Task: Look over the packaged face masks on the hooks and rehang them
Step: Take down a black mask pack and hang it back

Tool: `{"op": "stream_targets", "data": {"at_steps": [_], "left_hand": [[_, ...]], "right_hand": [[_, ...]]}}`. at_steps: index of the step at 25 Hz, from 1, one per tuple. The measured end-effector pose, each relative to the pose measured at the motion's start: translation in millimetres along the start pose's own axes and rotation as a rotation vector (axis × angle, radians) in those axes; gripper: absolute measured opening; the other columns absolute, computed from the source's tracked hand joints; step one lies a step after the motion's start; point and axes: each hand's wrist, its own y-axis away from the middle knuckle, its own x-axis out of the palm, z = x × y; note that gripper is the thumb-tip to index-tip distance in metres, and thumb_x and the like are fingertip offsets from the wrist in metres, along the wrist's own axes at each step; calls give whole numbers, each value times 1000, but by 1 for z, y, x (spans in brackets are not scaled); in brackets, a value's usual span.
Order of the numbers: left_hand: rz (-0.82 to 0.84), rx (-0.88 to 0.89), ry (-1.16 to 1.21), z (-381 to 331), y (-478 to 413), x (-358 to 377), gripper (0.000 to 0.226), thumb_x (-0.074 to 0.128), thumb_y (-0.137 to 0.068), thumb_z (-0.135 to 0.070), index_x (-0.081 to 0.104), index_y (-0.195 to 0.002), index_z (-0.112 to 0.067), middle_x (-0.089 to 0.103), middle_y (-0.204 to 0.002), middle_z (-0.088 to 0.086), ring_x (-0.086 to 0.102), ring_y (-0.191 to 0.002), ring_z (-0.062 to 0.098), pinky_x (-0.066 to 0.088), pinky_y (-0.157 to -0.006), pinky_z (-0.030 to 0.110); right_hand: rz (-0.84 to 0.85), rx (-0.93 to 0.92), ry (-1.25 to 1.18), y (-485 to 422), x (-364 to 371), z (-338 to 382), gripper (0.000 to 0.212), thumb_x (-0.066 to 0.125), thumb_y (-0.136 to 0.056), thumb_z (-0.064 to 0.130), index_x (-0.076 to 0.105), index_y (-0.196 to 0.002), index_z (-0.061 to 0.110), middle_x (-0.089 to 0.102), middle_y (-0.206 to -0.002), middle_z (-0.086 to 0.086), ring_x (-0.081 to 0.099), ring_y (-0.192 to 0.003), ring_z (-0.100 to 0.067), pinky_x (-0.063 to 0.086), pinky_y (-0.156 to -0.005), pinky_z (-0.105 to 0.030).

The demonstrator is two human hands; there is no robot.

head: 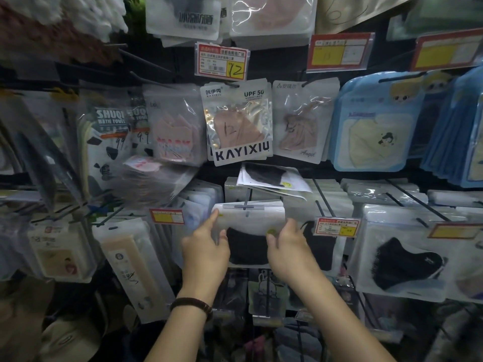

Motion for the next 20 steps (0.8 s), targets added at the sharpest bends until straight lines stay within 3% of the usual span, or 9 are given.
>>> {"op": "stream_targets", "data": {"at_steps": [2,4,5,7,10,12,14,17,20], "left_hand": [[66,44,-132,-7,-4,-18,43,68,-103,-21,66,-145,-33,71,-82,-3,59,-62,1,48,-69,12],[196,35,-229,-15,-14,-38,29,63,-105,-19,79,-128,-27,78,-93,-1,66,-69,3,56,-81,15],[270,20,-255,-22,-18,-51,24,62,-105,-20,82,-118,-26,80,-91,-1,72,-72,7,62,-85,24],[394,6,-223,-45,-27,-79,22,61,-105,-21,82,-100,-25,79,-77,-1,78,-69,11,67,-79,36],[406,159,-232,-87,-48,-101,23,58,-103,-22,78,-92,-25,78,-73,-3,76,-62,9,64,-64,30],[371,356,-331,-109,-68,-94,19,62,-102,-28,80,-96,-26,76,-78,-9,73,-71,6,56,-66,23],[424,498,-404,-123,-88,-72,15,67,-101,-34,81,-103,-27,73,-88,-11,67,-85,6,52,-76,23],[533,594,-506,-134,-121,-25,15,74,-99,-36,78,-111,-28,73,-104,-7,67,-100,12,61,-91,36],[564,723,-632,-138,-142,8,32,79,-93,-42,75,-121,-27,72,-119,-3,68,-107,20,61,-95,43]], "right_hand": [[144,-1,193,11,-18,9,40,46,-113,29,46,-143,3,59,-136,-19,64,-119,-35,51,-89,-38],[227,-28,298,21,-40,20,27,45,-112,26,65,-115,8,69,-118,-16,70,-104,-32,56,-83,-38],[217,-51,314,25,-53,26,29,45,-112,25,67,-104,9,71,-109,-14,72,-97,-30,57,-80,-38],[176,-71,225,29,-79,37,33,45,-112,27,69,-97,10,76,-93,-11,78,-79,-27,64,-73,-43],[78,-168,128,17,-114,53,27,53,-111,31,72,-99,17,80,-84,-4,79,-63,-13,62,-58,-34],[-31,-267,192,-3,-131,59,20,60,-109,32,75,-99,22,80,-86,1,78,-68,-11,58,-58,-31],[-97,-314,257,-30,-141,62,16,65,-106,31,78,-102,23,78,-95,2,76,-85,-15,60,-71,-33],[-99,-247,341,-69,-147,55,12,73,-102,29,81,-107,22,76,-107,-1,73,-95,-19,62,-85,-36],[-71,-238,460,-86,-148,47,18,78,-97,28,81,-112,18,77,-113,-5,71,-102,-23,61,-90,-36]]}}
